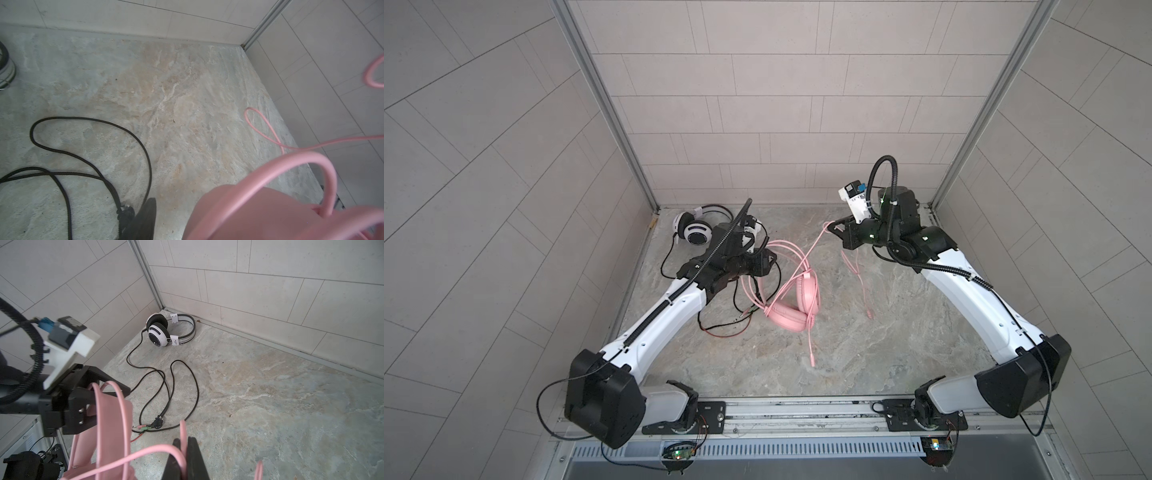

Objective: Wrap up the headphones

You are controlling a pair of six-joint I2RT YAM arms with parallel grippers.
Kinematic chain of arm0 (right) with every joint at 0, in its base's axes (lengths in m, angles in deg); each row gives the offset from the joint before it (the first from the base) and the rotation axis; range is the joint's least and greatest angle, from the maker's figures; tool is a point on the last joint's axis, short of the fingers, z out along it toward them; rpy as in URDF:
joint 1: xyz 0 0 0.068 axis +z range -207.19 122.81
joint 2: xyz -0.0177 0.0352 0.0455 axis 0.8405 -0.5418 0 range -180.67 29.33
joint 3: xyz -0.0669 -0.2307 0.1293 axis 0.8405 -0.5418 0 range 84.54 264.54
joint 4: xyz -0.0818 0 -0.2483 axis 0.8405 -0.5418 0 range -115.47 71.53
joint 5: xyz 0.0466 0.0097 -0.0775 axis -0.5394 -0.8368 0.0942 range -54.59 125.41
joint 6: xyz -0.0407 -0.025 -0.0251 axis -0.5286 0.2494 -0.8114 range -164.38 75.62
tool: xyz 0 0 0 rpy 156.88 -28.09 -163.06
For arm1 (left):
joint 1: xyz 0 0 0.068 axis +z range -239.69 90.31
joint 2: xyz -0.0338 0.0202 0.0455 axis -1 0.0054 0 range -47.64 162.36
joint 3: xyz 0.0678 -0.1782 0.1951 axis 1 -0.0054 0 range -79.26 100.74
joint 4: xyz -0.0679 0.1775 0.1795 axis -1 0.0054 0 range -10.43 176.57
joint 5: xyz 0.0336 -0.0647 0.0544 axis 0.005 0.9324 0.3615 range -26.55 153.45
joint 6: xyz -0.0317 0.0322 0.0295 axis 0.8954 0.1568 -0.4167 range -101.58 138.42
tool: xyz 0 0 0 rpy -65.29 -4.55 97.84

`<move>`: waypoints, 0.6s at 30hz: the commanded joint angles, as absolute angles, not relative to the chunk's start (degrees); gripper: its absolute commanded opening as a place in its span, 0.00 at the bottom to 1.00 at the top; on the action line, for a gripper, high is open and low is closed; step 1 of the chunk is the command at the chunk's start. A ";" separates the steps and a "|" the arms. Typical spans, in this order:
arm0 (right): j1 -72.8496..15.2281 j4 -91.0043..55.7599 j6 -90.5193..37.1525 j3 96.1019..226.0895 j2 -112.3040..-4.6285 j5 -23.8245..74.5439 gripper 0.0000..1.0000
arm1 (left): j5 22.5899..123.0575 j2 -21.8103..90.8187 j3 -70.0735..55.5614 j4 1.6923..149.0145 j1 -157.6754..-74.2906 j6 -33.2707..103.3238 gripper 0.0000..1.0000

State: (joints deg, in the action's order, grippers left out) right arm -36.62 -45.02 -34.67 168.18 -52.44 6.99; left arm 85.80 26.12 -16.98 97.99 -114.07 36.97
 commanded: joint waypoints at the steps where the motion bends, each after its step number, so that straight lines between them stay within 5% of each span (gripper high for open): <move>1: -37.77 -38.02 -32.99 165.14 -53.27 8.47 0.02 | 94.75 22.24 -13.17 103.12 -113.24 37.23 0.00; 18: -37.77 -22.83 -25.15 149.56 -55.01 -2.32 0.19 | 107.27 21.27 -5.18 98.65 -108.77 50.93 0.00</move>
State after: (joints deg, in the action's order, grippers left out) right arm -37.36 -27.93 -27.30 150.98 -54.06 -0.79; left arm 102.33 23.28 -8.32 100.35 -109.55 47.74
